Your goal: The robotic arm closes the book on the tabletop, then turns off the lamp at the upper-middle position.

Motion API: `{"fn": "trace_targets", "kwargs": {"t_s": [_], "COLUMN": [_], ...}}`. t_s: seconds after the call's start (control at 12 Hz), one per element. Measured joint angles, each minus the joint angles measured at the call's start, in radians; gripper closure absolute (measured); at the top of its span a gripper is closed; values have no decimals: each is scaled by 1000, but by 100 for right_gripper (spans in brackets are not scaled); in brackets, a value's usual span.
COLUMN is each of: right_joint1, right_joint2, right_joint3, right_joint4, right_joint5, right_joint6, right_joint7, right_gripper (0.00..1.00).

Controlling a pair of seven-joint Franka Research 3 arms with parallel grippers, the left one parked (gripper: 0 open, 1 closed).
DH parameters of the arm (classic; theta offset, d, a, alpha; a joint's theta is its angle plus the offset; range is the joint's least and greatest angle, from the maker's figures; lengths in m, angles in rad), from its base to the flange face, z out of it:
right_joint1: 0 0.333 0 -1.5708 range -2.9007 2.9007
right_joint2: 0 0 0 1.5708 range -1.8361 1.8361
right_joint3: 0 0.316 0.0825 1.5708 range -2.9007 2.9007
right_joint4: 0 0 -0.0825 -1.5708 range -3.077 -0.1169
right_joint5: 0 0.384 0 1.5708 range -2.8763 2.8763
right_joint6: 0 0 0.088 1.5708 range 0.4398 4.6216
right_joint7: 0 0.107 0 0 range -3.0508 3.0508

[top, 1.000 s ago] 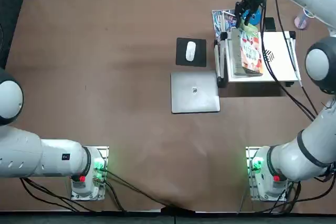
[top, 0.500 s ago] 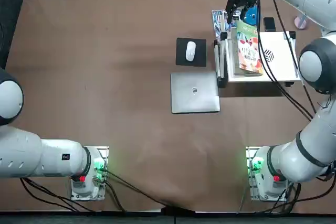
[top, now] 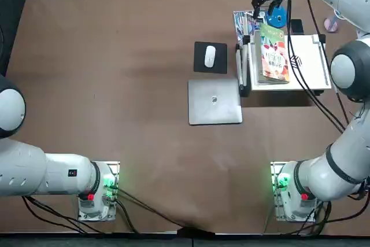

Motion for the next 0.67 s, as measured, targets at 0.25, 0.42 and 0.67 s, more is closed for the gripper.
{"fn": "trace_targets", "kwargs": {"t_s": [0.25,0.42,0.67], "right_joint1": [-2,-6,-14], "right_joint2": [-1,-5,-12], "right_joint3": [-8,-26,-54], "right_joint4": [4,7,9], "right_joint5": [-3,-5,-5], "right_joint6": [58,86,131], "right_joint7": [5,13,130], "right_gripper": [0,1,3]}}
